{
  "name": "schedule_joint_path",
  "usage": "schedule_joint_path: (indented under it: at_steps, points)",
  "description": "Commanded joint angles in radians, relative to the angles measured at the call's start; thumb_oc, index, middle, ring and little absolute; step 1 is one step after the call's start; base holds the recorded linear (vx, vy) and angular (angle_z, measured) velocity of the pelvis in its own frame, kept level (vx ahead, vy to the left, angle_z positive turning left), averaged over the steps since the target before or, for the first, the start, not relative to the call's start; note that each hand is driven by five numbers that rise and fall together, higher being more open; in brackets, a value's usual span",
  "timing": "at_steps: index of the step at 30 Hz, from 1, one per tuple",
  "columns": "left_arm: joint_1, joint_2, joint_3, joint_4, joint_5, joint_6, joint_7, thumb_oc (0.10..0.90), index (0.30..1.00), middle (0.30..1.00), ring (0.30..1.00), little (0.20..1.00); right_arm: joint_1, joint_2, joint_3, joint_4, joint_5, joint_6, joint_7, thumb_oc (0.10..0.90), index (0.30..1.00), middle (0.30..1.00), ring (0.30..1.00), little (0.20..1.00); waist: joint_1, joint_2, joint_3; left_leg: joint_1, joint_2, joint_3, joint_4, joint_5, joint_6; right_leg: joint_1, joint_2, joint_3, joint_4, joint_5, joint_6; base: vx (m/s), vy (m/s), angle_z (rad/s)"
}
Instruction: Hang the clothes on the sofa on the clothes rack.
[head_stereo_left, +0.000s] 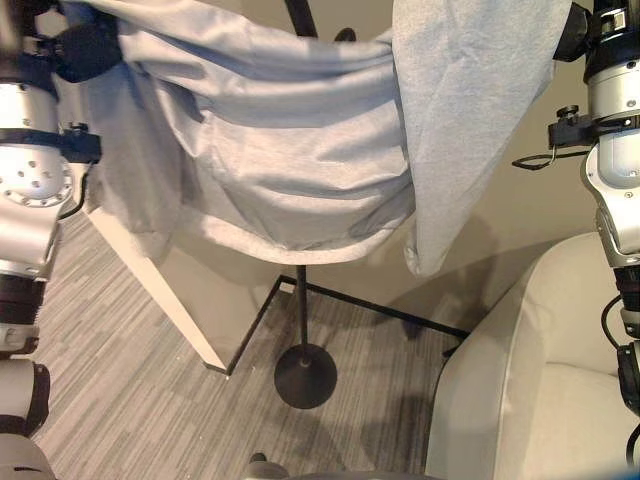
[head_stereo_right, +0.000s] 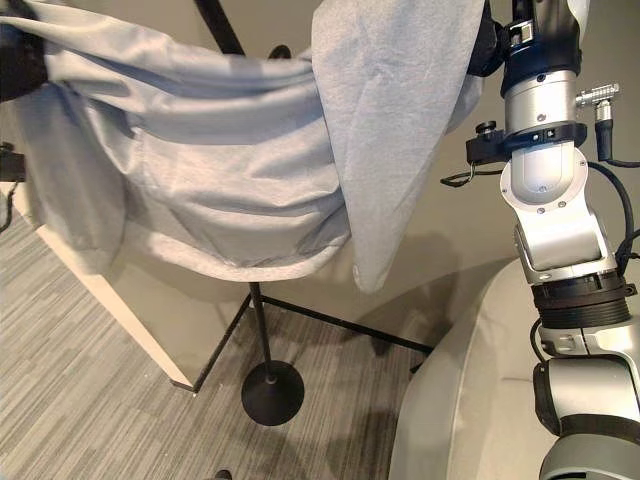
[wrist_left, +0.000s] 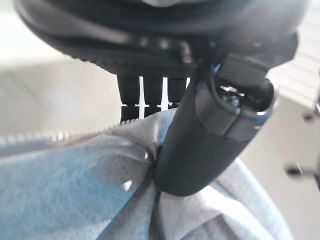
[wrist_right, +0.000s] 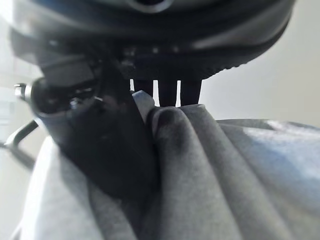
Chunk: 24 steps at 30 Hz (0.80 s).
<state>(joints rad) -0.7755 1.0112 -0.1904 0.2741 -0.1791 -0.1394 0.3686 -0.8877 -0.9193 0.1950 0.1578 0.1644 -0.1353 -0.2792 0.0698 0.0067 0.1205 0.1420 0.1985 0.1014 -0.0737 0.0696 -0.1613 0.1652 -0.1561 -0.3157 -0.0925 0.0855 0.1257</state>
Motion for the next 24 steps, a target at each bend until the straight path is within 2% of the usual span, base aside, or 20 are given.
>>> schedule_joint_path:
  at_steps: [1, 3, 9, 17, 19, 22, 24]
  points:
    - [-0.198, 0.026, -0.013, 0.025, 0.087, -0.015, 0.054, 0.4, 0.3, 0.3, 0.3, 0.3, -0.152, -0.066, 0.004, 0.024, -0.014, -0.016, -0.085, 0.4, 0.3, 0.3, 0.3, 0.3, -0.005, -0.037, -0.081, -0.055, -0.011, 0.003, -0.014, -0.028, 0.013, 0.083, 0.024, 0.007, 0.005, -0.183, 0.002, 0.05, 0.086, -0.19]
    - [-0.193, 0.011, -0.011, 0.027, 0.088, -0.014, 0.052, 0.4, 0.3, 0.3, 0.3, 0.3, -0.142, -0.063, -0.002, 0.019, -0.016, -0.013, -0.083, 0.4, 0.3, 0.3, 0.3, 0.3, -0.007, -0.043, -0.08, -0.055, -0.013, 0.009, -0.014, -0.031, 0.017, 0.079, 0.021, 0.014, 0.005, -0.179, 0.006, 0.04, 0.069, -0.15]
    - [-0.106, -0.037, 0.031, 0.021, 0.144, 0.01, 0.04, 0.4, 0.3, 0.3, 0.3, 0.3, 0.015, -0.025, -0.07, -0.118, -0.044, -0.019, -0.026, 0.4, 0.3, 0.3, 0.3, 0.3, -0.032, -0.073, -0.081, -0.04, -0.018, 0.048, -0.014, -0.053, 0.033, 0.063, 0.007, 0.039, 0.005, -0.166, 0.019, 0.07, 0.069, -0.17]
    - [-0.024, -0.056, 0.081, 0.055, 0.159, 0.026, 0.054, 0.4, 0.3, 0.3, 0.3, 0.3, 0.066, 0.004, -0.097, -0.201, -0.024, -0.049, -0.002, 0.4, 0.3, 0.3, 0.3, 0.3, -0.033, -0.098, -0.077, -0.024, -0.017, 0.079, -0.014, -0.065, 0.037, 0.055, 0.002, 0.058, 0.005, -0.161, 0.027, 0.04, 0.026, -0.13]
    - [0.052, -0.075, 0.134, 0.047, 0.156, 0.024, 0.051, 0.4, 0.3, 0.3, 0.3, 0.3, 0.108, 0.028, -0.113, -0.241, -0.005, -0.058, 0.036, 0.4, 0.3, 0.3, 0.3, 0.3, -0.028, -0.113, -0.073, -0.02, -0.017, 0.084, -0.014, -0.069, 0.04, 0.057, 0.001, 0.06, 0.005, -0.161, 0.027, 0.06, 0.022, -0.04]
    - [0.111, -0.077, 0.171, 0.034, 0.169, 0.028, 0.048, 0.4, 0.3, 0.3, 0.3, 0.3, 0.147, 0.05, -0.124, -0.28, 0.004, -0.062, 0.062, 0.4, 0.3, 0.3, 0.3, 0.3, -0.025, -0.122, -0.075, -0.015, -0.02, 0.089, -0.014, -0.074, 0.042, 0.059, -0.001, 0.063, 0.005, -0.161, 0.029, 0.04, 0.017, -0.05]
    - [0.197, -0.102, 0.222, 0.033, 0.158, 0.027, 0.045, 0.4, 0.3, 0.3, 0.3, 0.3, 0.202, 0.101, -0.14, -0.317, 0.031, -0.073, 0.089, 0.4, 0.3, 0.3, 0.3, 0.3, -0.019, -0.128, -0.07, -0.012, -0.023, 0.092, -0.012, -0.079, 0.046, 0.06, -0.008, 0.064, 0.005, -0.156, 0.032, 0.04, 0.035, -0.04]
